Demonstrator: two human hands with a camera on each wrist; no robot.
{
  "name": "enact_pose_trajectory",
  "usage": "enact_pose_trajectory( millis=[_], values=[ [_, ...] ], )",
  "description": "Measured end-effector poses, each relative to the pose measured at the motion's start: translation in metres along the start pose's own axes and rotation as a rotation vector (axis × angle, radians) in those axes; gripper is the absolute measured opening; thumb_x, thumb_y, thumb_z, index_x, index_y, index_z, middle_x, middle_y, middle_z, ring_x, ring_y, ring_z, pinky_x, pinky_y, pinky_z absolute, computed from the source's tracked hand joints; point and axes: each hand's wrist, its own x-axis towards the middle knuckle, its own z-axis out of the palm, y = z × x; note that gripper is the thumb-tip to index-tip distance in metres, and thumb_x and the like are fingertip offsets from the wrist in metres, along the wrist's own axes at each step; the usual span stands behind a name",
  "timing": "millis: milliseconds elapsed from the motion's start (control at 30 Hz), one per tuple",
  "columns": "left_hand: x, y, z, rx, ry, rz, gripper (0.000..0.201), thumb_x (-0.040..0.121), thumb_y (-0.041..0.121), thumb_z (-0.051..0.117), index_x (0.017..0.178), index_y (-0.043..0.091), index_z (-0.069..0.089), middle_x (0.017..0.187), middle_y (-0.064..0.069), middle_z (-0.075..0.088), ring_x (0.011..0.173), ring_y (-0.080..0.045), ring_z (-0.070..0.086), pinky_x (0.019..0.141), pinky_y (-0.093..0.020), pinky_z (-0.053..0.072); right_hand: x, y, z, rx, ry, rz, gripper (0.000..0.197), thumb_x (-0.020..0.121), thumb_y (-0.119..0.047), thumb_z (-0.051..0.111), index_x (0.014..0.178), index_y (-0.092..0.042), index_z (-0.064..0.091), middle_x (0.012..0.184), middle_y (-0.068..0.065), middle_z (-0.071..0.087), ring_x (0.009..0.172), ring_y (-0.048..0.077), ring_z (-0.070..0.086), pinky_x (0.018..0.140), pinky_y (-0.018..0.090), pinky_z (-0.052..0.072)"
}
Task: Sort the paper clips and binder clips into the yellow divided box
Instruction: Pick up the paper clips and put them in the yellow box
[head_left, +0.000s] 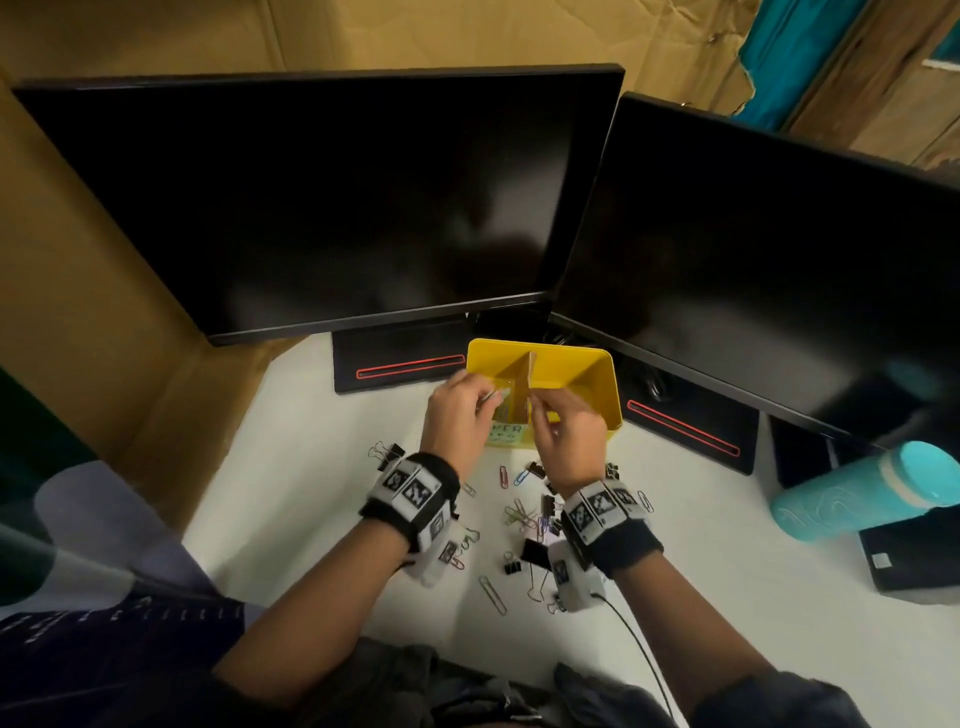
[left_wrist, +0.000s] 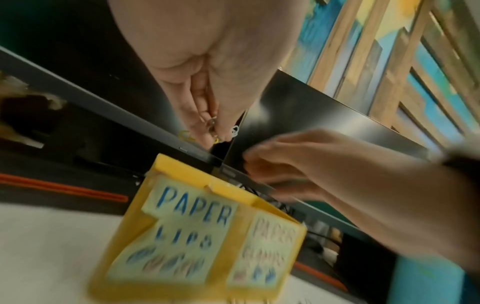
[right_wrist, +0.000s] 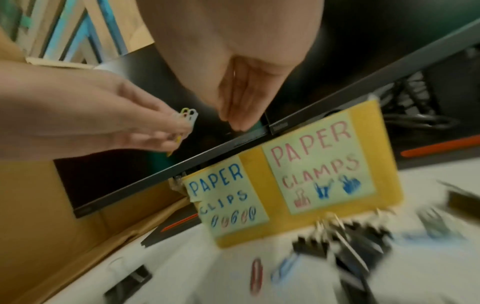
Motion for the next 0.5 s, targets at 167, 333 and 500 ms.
enact_pose_trajectory(
  millis=[167, 333, 500],
  values=[
    [0.031, -0.008, 0.015, -0.038, -0.184, -0.036, 0.014, 0.086, 0.015, 0.064, 0.094, 0.006, 0.071, 0.090, -0.009, 0.067, 0.078, -0.022, 0.061, 0.073, -0.041, 0.054, -0.056, 0.015, 0.018, -0.009, -0.295, 0.054, 0.022, 0.078, 0.005, 0.052, 0.093, -0.002, 0.067, 0.089, 0.016, 0.069, 0.074, 0.029, 0.064, 0.064, 0.039, 0.054],
    [0.007, -0.020, -0.006, 0.048, -0.193, 0.125, 0.021, 0.088, 0.017, 0.062, 0.108, 0.011, 0.066, 0.100, -0.004, 0.063, 0.094, -0.019, 0.051, 0.077, -0.032, 0.045, -0.073, 0.026, 0.028, -0.236, -0.713, 0.062, 0.050, 0.079, 0.009, 0.048, 0.128, -0.004, 0.051, 0.129, 0.016, 0.054, 0.113, 0.035, 0.052, 0.084, 0.046, 0.051],
    [-0.043, -0.039, -0.027, 0.316, -0.695, 0.032, 0.031, 0.076, 0.024, 0.074, 0.105, 0.021, 0.062, 0.101, 0.003, 0.059, 0.093, -0.014, 0.053, 0.081, -0.030, 0.046, -0.094, 0.019, 0.004, -0.175, -0.628, -0.145, 0.026, 0.082, -0.017, 0.058, 0.106, -0.019, 0.069, 0.112, 0.006, 0.068, 0.097, 0.027, 0.064, 0.070, 0.039, 0.057]
  ],
)
